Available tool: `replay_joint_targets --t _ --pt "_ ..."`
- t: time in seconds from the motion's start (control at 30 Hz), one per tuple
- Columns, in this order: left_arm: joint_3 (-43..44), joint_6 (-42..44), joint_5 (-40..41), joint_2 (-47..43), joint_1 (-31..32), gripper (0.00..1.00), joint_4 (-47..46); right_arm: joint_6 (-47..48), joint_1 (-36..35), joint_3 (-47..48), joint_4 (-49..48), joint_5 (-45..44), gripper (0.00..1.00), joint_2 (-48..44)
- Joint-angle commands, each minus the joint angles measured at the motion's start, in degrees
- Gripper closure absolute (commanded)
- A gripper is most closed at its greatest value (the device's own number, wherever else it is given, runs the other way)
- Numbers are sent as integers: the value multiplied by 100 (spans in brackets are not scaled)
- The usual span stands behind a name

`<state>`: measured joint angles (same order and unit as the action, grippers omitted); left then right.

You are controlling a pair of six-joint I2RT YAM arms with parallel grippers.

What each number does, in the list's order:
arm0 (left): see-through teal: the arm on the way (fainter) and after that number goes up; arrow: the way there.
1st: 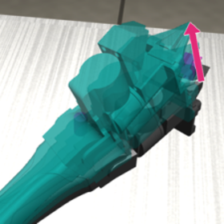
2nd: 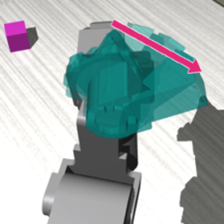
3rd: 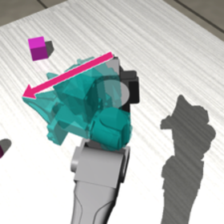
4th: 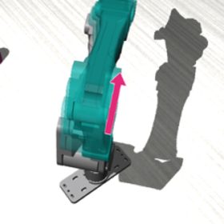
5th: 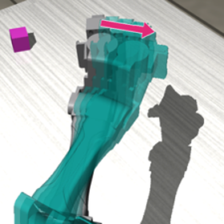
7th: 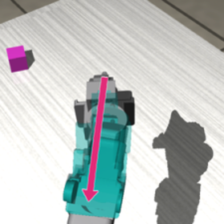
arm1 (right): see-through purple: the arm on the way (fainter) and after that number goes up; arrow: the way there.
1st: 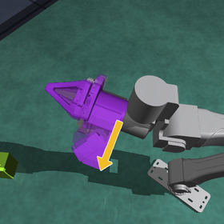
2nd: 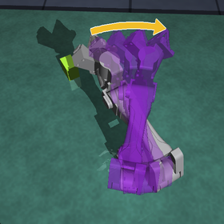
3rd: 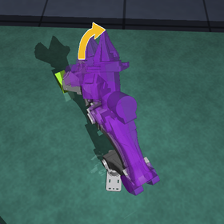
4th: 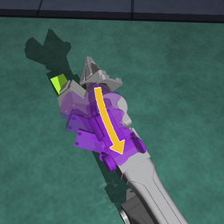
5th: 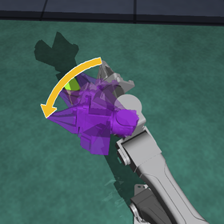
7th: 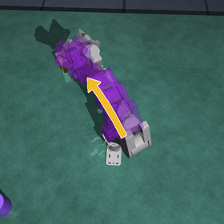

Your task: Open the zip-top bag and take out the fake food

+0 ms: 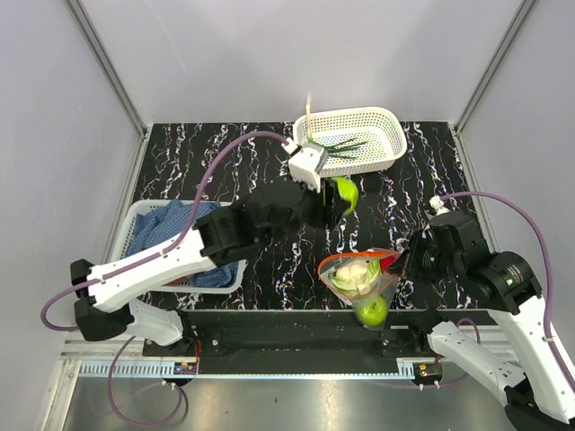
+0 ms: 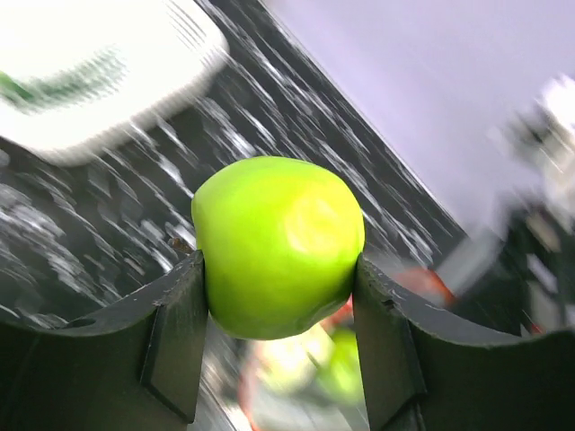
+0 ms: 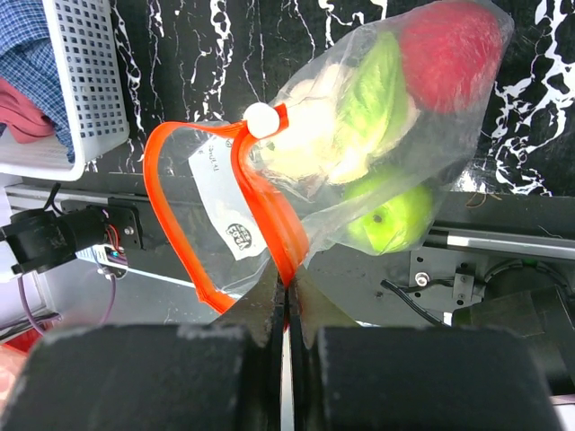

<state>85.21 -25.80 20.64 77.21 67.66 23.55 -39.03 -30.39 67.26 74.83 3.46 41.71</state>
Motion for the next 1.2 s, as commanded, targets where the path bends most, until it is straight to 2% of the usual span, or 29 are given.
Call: replay_joint_targets --t 0.0,0.03,0.13,0.3,0.4,0.6,0.8,1.03,1.17 --pt "233 1314 1180 600 -585 100 -1202 -61 -37 234 -170 -83 100 91" --pt "311 1323 979 707 -953 100 -1282 -61 -37 252 -179 -100 100 161" --pt "400 1446 425 1120 -1534 100 -1651 114 -37 208 -284 -266 100 188" --pt "286 2148 1029 1788 -1817 100 -2906 220 -37 191 -337 -268 100 337" --pt "417 2474 881 2411 -2028 100 -3444 132 -37 51 -442 -162 100 259" --pt "1356 2247 590 3818 -2547 100 -3305 36 -37 225 -732 163 100 -154" --pt "2051 1816 564 4898 -2828 100 -3085 -43 -37 191 -900 93 100 -85" --pt "2588 1123 221 5628 -2986 100 -2524 -210 -28 32 -1031 -21 100 65" --pt "2703 884 -60 5788 -3083 95 -2381 -342 -37 -12 -1058 -100 100 74"
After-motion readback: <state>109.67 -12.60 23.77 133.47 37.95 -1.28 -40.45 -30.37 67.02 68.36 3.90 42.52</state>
